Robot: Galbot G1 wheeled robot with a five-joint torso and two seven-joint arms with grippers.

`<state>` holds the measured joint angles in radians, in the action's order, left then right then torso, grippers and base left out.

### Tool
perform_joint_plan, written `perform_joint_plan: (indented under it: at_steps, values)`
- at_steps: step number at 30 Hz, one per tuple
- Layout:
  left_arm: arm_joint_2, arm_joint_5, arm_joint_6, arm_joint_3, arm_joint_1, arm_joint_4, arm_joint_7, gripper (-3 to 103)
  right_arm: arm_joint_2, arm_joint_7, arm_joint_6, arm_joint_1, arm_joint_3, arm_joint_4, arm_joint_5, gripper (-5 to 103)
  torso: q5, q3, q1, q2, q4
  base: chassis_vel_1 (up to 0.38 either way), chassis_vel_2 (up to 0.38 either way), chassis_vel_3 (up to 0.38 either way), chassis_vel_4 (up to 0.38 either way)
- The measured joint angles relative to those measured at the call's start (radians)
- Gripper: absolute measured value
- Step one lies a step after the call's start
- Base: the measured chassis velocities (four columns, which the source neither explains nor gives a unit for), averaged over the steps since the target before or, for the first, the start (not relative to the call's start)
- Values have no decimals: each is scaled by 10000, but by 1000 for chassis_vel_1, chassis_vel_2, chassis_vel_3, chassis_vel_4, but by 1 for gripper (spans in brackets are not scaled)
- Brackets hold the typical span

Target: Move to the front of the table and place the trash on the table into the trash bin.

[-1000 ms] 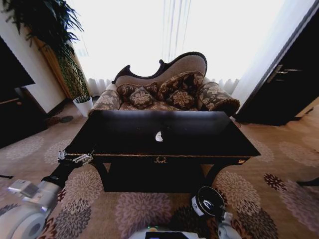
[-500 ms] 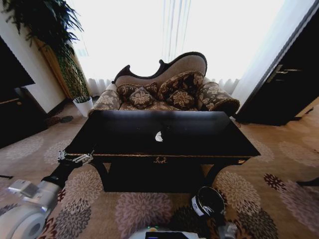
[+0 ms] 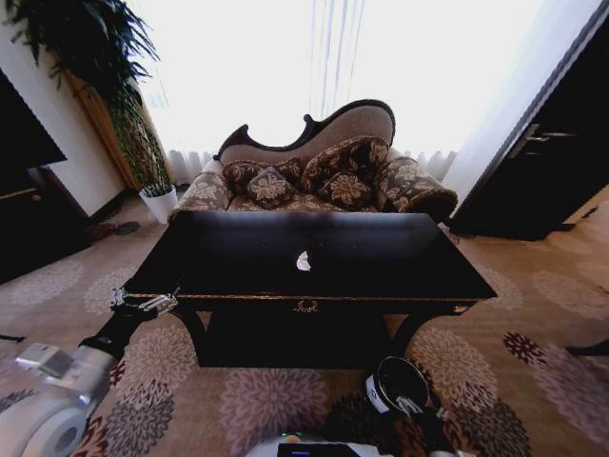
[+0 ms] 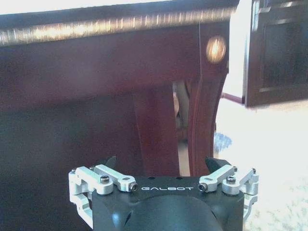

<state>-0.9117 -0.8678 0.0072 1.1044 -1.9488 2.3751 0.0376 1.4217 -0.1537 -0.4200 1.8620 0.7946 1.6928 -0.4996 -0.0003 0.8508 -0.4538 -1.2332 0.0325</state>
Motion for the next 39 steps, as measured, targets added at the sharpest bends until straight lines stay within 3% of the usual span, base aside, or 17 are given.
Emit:
perform_joint_plan:
  at_steps: [11, 22, 39]
  values:
    - [0, 0, 0, 0, 0, 0, 0, 100, 405, 142, 537, 1023, 917, 2423, -604, 100, 1, 0, 0, 0, 0, 0, 0, 0, 0]
    - [0, 0, 0, 0, 0, 0, 0, 100, 357, 742, 1467, 1372, 938, 4394, -1006, 100, 2, 1, 0, 0, -1, 0, 0, 0, 0]
    - [0, 0, 0, 0, 0, 0, 0, 100, -1150, 1287, 3321, 645, 1347, 6216, -1640, 100, 3, 1, -1, 0, 0, 0, 0, 0, 0]
